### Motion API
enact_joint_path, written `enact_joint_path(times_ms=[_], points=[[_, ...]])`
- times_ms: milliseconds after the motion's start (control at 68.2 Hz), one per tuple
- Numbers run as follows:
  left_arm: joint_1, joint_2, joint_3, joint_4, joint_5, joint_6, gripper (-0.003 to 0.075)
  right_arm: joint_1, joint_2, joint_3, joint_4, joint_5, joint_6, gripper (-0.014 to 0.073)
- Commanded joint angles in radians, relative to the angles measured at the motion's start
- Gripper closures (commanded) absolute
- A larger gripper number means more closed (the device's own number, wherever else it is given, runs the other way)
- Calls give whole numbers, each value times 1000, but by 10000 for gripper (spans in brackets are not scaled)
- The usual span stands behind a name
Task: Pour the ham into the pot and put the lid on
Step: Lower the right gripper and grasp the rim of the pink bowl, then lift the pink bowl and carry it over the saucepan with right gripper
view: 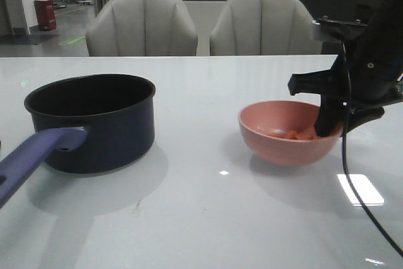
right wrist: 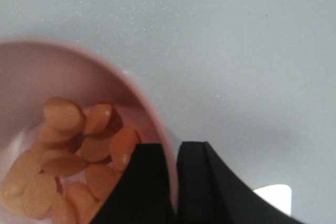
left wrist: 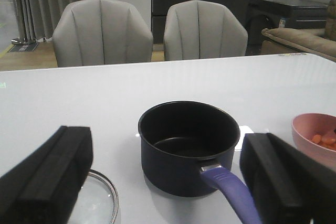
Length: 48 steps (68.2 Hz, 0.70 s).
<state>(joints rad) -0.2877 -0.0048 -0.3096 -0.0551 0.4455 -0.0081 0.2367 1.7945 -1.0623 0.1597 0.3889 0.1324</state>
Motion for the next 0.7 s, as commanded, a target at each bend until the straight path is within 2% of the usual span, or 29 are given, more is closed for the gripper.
enact_joint_path(times_ms=[0,147,293,425,689], points=[[-9,-3,-24,-4,-76,0,97,-1,-64,-34,12,-56,-6,463],[-9,-3,-24,-4,-74,0,97,-1,-94,-37,17,-82,-6,462],[-9,-3,-24,-4,-74,0,97,23,-132,-106,16,-24,-63,462],[-9,-3,-24,-4,-74,0,97,110,-128,-255,16,106,-155,464],[-9,-3,-24,-4,-74,0,97,301,-51,-523,13,189,-144,464]])
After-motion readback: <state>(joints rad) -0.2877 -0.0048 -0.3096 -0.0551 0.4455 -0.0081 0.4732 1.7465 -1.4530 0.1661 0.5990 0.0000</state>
